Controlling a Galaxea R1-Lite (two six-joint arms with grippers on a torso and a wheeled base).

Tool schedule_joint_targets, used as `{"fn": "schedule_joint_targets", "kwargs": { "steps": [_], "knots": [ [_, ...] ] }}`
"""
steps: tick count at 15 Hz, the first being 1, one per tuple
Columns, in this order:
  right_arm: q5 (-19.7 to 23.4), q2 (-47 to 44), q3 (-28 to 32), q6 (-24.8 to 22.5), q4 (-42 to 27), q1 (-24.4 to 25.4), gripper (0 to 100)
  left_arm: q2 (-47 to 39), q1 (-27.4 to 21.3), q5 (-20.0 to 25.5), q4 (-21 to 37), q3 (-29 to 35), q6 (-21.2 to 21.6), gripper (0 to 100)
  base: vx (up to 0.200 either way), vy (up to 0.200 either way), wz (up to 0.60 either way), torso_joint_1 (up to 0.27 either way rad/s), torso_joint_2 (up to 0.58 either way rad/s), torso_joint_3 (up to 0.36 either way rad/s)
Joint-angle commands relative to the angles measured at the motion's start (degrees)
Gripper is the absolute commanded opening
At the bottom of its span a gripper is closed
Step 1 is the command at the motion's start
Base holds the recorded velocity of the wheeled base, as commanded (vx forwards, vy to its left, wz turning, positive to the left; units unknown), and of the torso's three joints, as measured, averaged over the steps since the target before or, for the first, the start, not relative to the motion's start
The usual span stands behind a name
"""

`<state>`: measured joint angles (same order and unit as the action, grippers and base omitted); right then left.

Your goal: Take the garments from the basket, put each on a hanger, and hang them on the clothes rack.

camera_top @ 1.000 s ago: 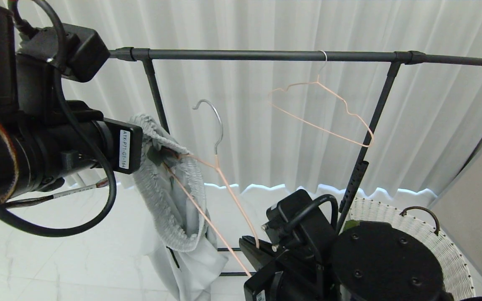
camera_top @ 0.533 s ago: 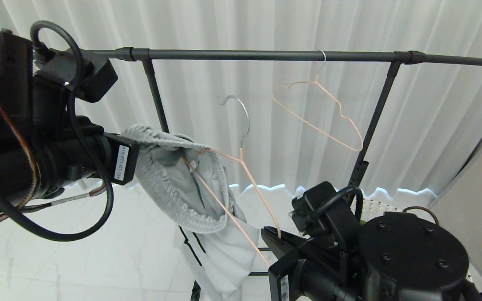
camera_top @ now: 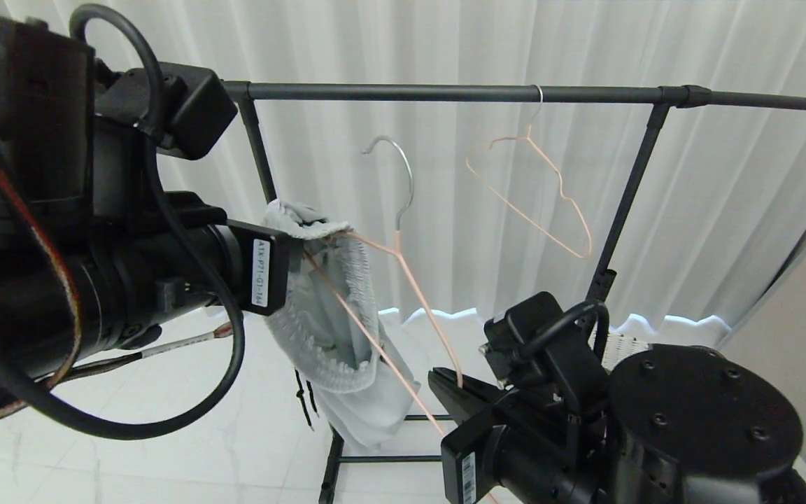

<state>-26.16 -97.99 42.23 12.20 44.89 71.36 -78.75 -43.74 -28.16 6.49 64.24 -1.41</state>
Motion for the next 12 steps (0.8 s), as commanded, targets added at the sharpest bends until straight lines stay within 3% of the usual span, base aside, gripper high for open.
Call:
{"fn": "schedule_joint_targets", "kwargs": {
  "steps": [1,7,12],
  "knots": [
    [0.1,-2.5,2.3,-0.1,0.2,0.9,0,-2.2,-0.7,0.0,0.0,3.8,-1.6,0,0.0,0.0,0.0,0.0,0.0,0.0],
    [0.1,-9.4,10.9,0.1,0.2,1.6,0,-2.7,-0.8,0.0,0.0,7.3,-3.7,0,0.0,0.0,0.0,0.0,0.0,0.0],
    [0.0,-13.0,13.7,0.8,0.6,1.3,0,-2.4,-0.8,0.0,0.1,10.0,-3.7,0,0.0,0.0,0.0,0.0,0.0,0.0]
  ]
}}
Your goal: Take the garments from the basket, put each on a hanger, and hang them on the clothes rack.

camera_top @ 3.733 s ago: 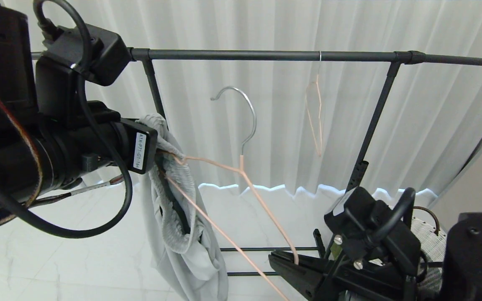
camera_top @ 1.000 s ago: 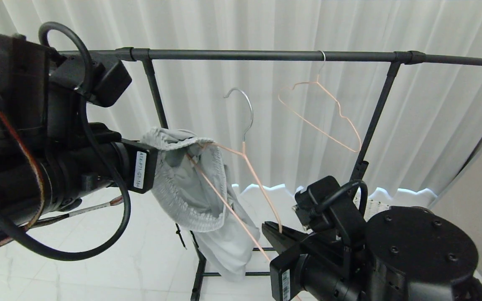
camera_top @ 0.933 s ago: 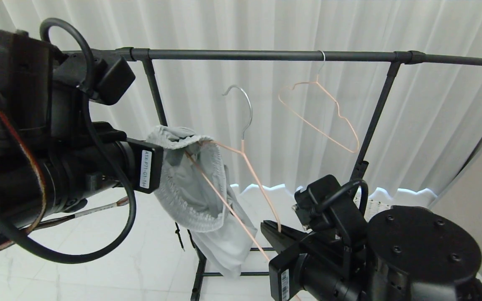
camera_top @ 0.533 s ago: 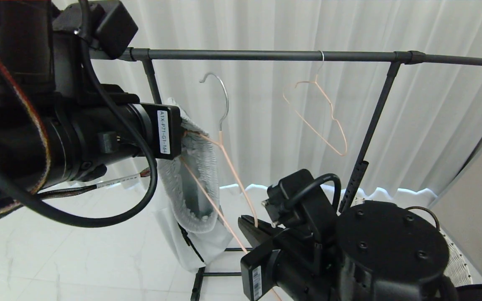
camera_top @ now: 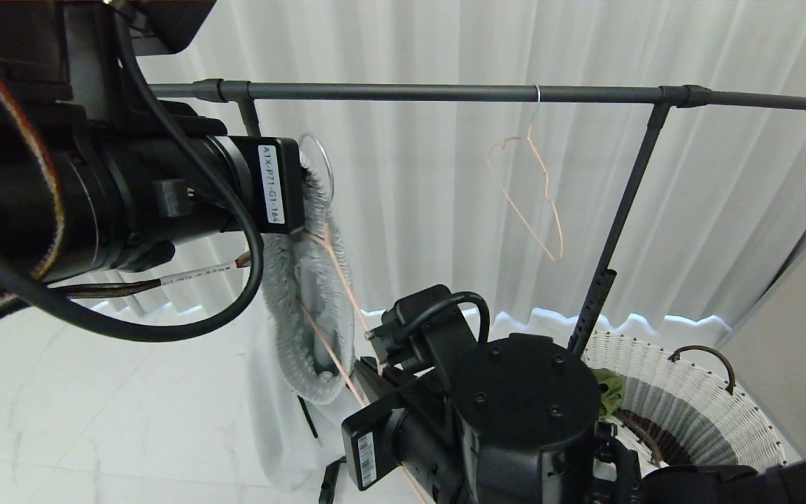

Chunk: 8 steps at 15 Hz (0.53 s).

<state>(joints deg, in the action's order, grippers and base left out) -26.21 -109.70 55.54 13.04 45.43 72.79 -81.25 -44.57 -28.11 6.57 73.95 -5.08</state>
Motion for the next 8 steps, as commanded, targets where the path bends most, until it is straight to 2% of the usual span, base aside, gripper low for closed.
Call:
{"fn": "schedule_joint_targets", "kwargs": {
  "steps": [1,4,8],
  "knots": [
    [-0.3,-1.3,0.2,0.3,0.0,-0.3,0,0.6,0.4,-0.1,0.1,-0.6,0.1,0,0.0,0.0,0.0,0.0,0.0,0.0],
    [-0.6,1.7,-2.5,0.3,0.7,-1.1,0,0.8,4.1,-0.4,0.1,-3.1,0.6,0,0.0,0.0,0.0,0.0,0.0,0.0],
    [-0.6,8.3,-10.1,0.0,0.7,-1.5,0,0.7,8.5,-0.3,0.1,-3.5,6.1,0,0.0,0.0,0.0,0.0,0.0,0.0]
  ]
}}
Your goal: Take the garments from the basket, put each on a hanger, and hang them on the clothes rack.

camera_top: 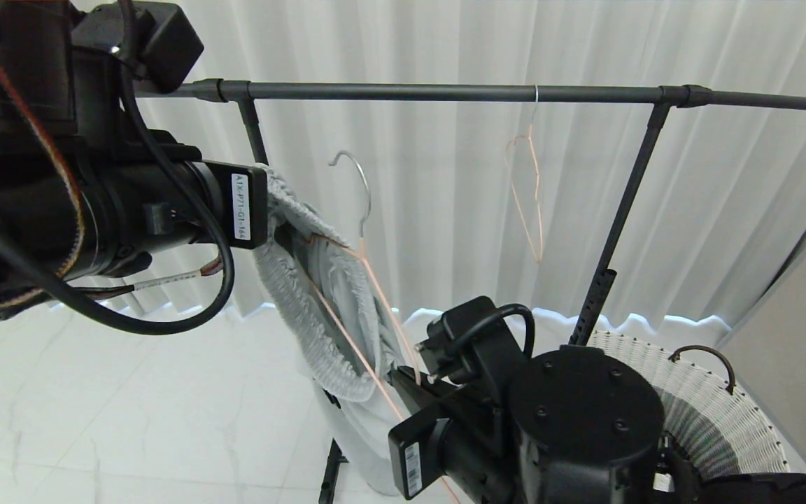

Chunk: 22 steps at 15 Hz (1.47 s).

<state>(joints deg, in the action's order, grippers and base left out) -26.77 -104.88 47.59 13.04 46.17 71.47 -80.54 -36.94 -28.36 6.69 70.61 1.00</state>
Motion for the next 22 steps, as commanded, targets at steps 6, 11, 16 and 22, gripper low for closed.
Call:
{"fn": "schedule_joint_targets", "kwargs": {
  "steps": [6,11,16,22],
  "knots": [
    [0.0,8.2,-5.9,-1.5,0.1,-3.6,0,0.3,1.3,-0.4,-0.1,-5.0,4.4,0,0.0,0.0,0.0,0.0,0.0,0.0],
    [0.1,6.5,-5.6,-3.6,2.9,-3.7,0,1.2,-6.2,0.2,-0.2,-7.3,5.5,0,0.0,0.0,0.0,0.0,0.0,0.0],
    [0.2,2.2,-0.3,-3.6,3.0,-4.1,0,2.7,-15.6,0.3,-0.2,-5.7,-1.4,0,0.0,0.0,0.0,0.0,0.0,0.0],
    [0.1,-1.8,5.4,-4.0,3.1,-4.1,0,3.6,-18.6,0.3,-0.2,-4.9,-2.8,0,0.0,0.0,0.0,0.0,0.0,0.0]
  ]
}}
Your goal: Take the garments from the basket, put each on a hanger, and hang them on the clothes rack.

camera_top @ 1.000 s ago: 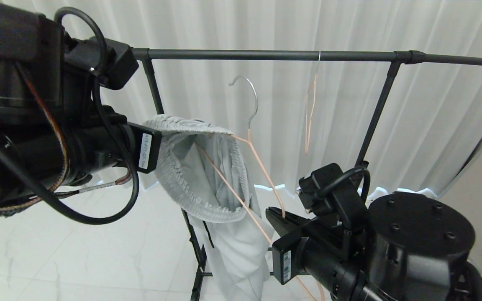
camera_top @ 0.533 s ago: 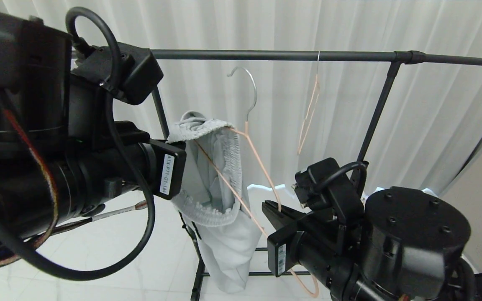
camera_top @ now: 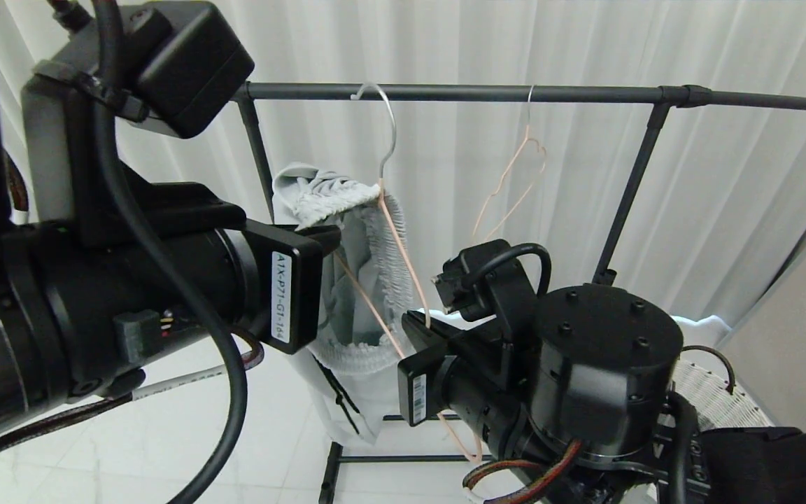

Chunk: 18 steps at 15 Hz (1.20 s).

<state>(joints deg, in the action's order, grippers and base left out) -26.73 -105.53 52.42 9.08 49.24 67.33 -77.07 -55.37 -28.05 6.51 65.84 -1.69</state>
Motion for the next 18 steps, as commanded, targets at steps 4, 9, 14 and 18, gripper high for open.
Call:
{"fn": "schedule_joint_targets", "kwargs": {
  "steps": [4,9,14,18],
  "knots": [
    [-0.7,2.3,-2.1,-3.0,3.5,0.2,0,0.3,4.6,-0.3,-0.2,-0.3,0.6,0,0.0,0.0,0.0,0.0,0.0,0.0],
    [-0.7,5.1,-6.2,-8.6,10.1,0.5,0,0.8,3.3,-0.3,-0.4,-2.4,0.6,0,0.0,0.0,0.0,0.0,0.0,0.0],
    [-0.7,5.2,-8.7,-11.5,14.9,0.5,0,1.0,3.3,-0.4,-0.4,-6.0,0.6,0,0.0,0.0,0.0,0.0,0.0,0.0],
    [-0.6,5.9,-8.7,-12.2,15.3,0.9,0,1.0,3.1,-0.4,-0.4,-8.6,0.6,100,0.0,0.0,0.0,0.0,0.0,0.0]
  ]
}}
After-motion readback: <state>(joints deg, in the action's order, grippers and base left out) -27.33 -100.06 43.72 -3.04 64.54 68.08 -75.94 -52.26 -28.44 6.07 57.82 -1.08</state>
